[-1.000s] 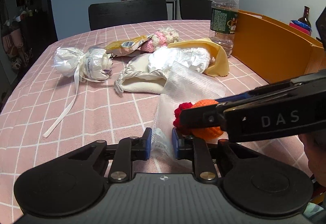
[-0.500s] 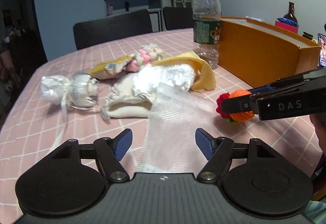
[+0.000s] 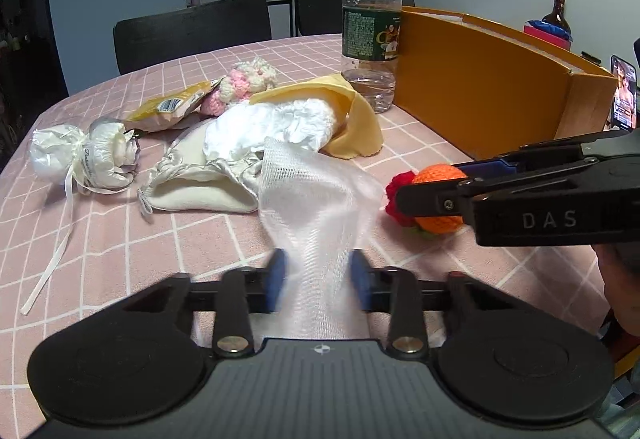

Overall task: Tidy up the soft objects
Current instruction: 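Grasp the white mesh bag with the left tool while the right tool grasps the crocheted strawberry, then carry the mesh bag and strawberry over the box and release them with both tools, then move both tools back to the table and approach the yellow cloth with the right tool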

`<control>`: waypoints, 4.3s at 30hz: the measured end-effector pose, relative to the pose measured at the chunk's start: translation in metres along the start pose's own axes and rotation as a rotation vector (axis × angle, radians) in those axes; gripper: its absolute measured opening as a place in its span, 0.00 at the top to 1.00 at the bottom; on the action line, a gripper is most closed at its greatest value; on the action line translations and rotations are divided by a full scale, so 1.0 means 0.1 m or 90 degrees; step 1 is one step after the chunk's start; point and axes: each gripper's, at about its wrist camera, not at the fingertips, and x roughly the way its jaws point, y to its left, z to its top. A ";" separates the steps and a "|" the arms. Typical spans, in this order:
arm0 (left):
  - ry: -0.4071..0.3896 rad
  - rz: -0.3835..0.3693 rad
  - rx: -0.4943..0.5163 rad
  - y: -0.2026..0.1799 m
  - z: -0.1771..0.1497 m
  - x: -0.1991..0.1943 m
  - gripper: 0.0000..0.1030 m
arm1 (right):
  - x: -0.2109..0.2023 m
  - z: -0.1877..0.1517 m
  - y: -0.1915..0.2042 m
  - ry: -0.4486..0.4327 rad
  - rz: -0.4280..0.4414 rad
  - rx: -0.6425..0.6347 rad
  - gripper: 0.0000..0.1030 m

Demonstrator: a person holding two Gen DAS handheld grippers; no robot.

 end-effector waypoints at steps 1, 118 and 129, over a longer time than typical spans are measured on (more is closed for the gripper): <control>0.001 0.001 0.001 -0.03 0.01 0.00 0.89 | 0.00 0.00 0.00 0.001 0.001 -0.002 0.59; -0.106 -0.068 0.212 -0.90 1.78 -0.23 0.28 | -1.06 1.38 -0.93 0.052 -0.154 -0.125 0.32; -0.172 0.006 0.100 -0.13 1.27 -0.50 0.28 | -0.90 1.13 -0.16 -0.015 -0.059 -0.136 0.34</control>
